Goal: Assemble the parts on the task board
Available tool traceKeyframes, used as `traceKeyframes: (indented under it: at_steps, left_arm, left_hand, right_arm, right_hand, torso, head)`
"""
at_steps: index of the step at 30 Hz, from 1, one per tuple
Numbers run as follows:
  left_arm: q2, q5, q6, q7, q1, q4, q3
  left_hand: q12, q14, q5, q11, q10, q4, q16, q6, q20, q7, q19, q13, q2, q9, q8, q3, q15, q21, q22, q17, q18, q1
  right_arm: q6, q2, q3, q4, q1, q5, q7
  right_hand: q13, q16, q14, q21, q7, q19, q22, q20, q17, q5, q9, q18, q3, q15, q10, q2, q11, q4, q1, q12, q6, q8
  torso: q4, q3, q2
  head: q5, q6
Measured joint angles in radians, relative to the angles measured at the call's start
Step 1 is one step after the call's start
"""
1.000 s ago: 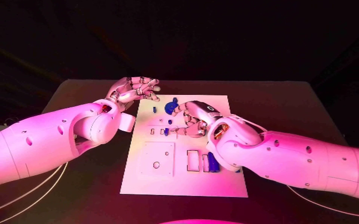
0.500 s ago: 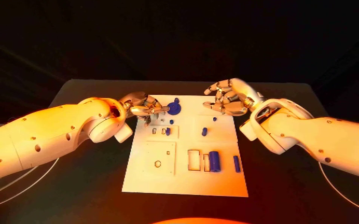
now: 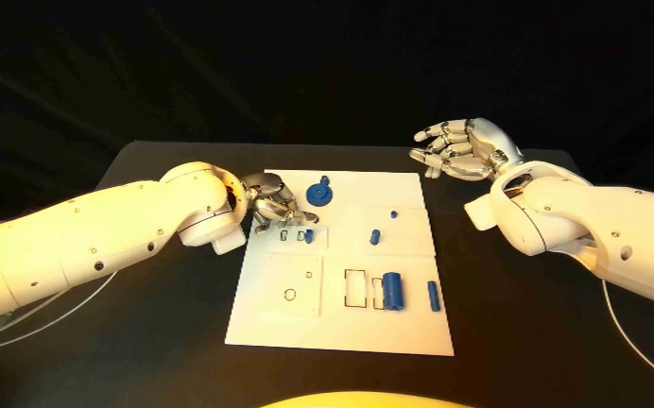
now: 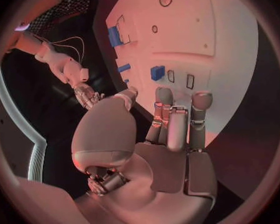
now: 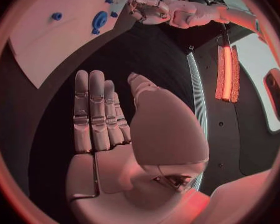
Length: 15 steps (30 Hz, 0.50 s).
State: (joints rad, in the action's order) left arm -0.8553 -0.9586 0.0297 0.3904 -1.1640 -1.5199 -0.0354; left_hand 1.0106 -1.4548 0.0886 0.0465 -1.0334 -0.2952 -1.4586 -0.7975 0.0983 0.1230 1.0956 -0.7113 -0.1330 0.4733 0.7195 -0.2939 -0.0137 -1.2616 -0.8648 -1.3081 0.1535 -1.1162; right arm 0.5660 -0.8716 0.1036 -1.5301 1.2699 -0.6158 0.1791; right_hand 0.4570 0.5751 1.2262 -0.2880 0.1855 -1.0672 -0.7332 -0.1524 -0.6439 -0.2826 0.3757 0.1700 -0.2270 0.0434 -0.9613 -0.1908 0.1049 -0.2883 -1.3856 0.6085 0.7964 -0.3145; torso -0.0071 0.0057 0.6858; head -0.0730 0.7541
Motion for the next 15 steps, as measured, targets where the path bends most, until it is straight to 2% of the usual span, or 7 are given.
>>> traceKeyframes:
  at_steps: [2,5,13,15]
  left_arm:
    - [0.007,-0.021,0.006,0.021,-0.002,0.003,0.000]
    - [0.016,-0.043,0.015,0.043,-0.006,0.007,0.000]
    - [0.037,-0.075,0.039,0.074,-0.013,0.011,0.000]
    - [0.041,-0.082,0.050,0.080,-0.014,0.013,0.002]
  left_hand:
    - [0.007,-0.002,0.000,0.000,-0.004,0.001,0.000,0.000,0.000,0.000,0.011,-0.006,0.000,0.002,0.003,0.002,0.002,-0.007,-0.007,0.000,0.000,0.000]
    - [0.009,-0.003,0.000,0.000,-0.007,0.000,0.000,0.000,0.000,0.000,0.011,-0.012,0.000,0.003,0.006,0.005,0.003,-0.008,-0.012,0.000,0.000,0.000]
    - [0.015,-0.007,0.000,-0.004,-0.011,0.000,-0.006,-0.004,0.000,-0.004,0.018,-0.020,0.000,0.006,0.011,0.005,0.000,-0.012,-0.021,0.000,0.000,0.000]
    - [0.015,-0.007,0.000,-0.004,-0.011,0.000,-0.006,-0.004,0.000,-0.004,0.018,-0.020,0.000,0.006,0.011,0.005,0.000,-0.012,-0.023,0.000,-0.012,0.000]
  right_arm:
    - [0.002,0.000,0.000,0.011,0.001,0.017,0.009]
    - [0.005,0.000,0.000,0.020,0.002,0.034,0.019]
    - [0.008,0.004,0.000,0.031,0.003,0.059,0.032]
    - [0.008,0.005,0.000,0.033,0.003,0.063,0.033]
  right_hand:
    - [-0.032,-0.042,-0.005,0.024,0.000,0.007,0.023,-0.007,0.006,0.000,-0.003,0.000,0.000,0.005,0.001,0.000,0.007,0.000,0.000,-0.024,0.000,-0.003]
    - [-0.064,-0.083,-0.006,0.047,0.004,0.007,0.046,-0.007,0.010,0.000,-0.007,0.000,0.000,0.007,-0.002,-0.001,0.010,0.000,0.001,-0.042,-0.004,-0.003]
    - [-0.184,-0.240,-0.057,0.131,0.016,0.045,0.136,-0.037,0.057,0.000,-0.024,0.000,0.000,0.035,-0.006,-0.005,0.029,0.000,0.005,-0.115,0.000,-0.007]
    - [-0.211,-0.269,-0.065,0.147,0.016,0.052,0.155,-0.044,0.069,0.000,-0.030,0.000,0.000,0.039,-0.007,-0.005,0.030,0.000,0.005,-0.134,0.000,-0.007]
  torso:
    - [-0.0006,0.0000,0.000]
    - [-0.0006,-0.0001,0.000]
    - [-0.0001,-0.0003,0.001]
    - [-0.0002,-0.0003,0.001]
  head:
    - [-0.001,0.001]
    - [-0.002,0.001]
    - [-0.003,0.005]
    - [-0.003,0.006]
